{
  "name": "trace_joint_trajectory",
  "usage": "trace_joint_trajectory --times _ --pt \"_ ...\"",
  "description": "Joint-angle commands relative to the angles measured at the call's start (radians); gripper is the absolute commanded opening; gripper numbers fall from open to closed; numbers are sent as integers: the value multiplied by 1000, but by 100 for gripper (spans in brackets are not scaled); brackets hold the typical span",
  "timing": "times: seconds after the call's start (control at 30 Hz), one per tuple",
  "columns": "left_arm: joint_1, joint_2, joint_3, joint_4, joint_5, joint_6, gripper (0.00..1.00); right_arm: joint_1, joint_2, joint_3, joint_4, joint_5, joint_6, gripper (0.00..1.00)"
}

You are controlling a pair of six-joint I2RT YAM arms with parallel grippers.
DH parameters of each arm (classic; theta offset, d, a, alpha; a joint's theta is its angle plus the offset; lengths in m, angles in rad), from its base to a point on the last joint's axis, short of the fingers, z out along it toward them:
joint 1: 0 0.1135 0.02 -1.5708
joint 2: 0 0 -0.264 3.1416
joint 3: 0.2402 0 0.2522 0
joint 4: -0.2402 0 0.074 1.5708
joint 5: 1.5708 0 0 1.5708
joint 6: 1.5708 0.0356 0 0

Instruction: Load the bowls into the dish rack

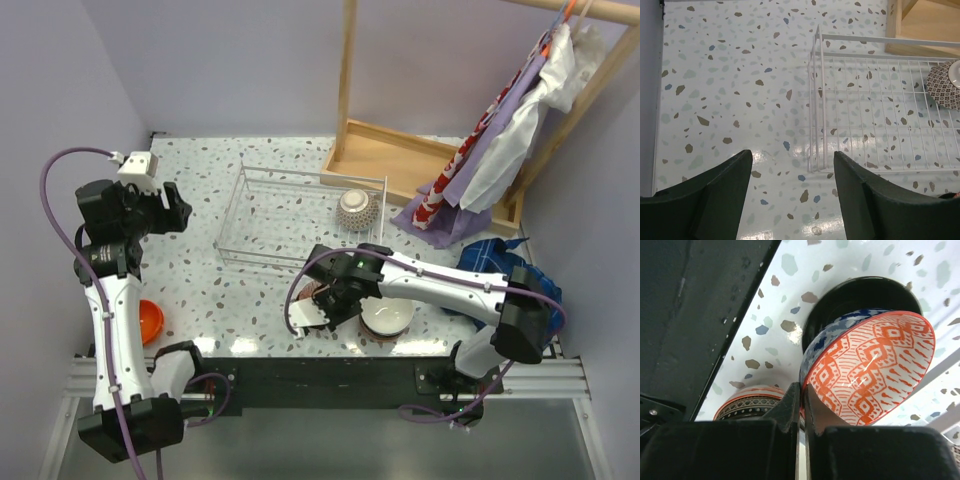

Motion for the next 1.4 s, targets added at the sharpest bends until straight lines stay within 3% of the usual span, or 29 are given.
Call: trace_joint_trajectory --times 0.0,0.2,0.37,0.53,0.7,0.87,0.97,1.0,1.07,1.1,1.2,1.23,1.37 --pt "10 -7 35 43 47 -23 71 12 -31 135 -80 -17 46 0" --pt "7 30 99 40 80 -23 71 12 27 309 -98 -63 159 0" --pt "4 79 162 60 115 -29 69 -1 46 415 19 -86 432 0" --pt "-51 142 234 87 69 -47 67 -150 56 443 256 -138 845 0" --pt "-173 284 380 92 -42 11 64 -385 153 488 475 -363 1239 0" --pt "-255 375 380 185 -80 36 56 -445 252 472 716 -506 1545 0" --pt "-332 379 313 267 -129 65 52 -468 280 417 918 -554 1740 0" --pt "-353 382 301 282 -144 74 52 -477 277 345 1080 -543 1792 0" --pt "-400 402 276 313 -170 74 47 -503 260 254 1310 -452 1938 0" --pt "-410 412 271 317 -169 72 45 -506 260 213 1334 -412 1975 0" --pt "-438 461 267 322 -167 63 17 -515 291 132 1523 -349 2114 0" --pt "-446 482 264 319 -163 62 0 -517 296 116 1544 -332 2132 0" --pt "-467 527 253 325 -157 74 0 -517 303 54 1586 -279 2158 0"
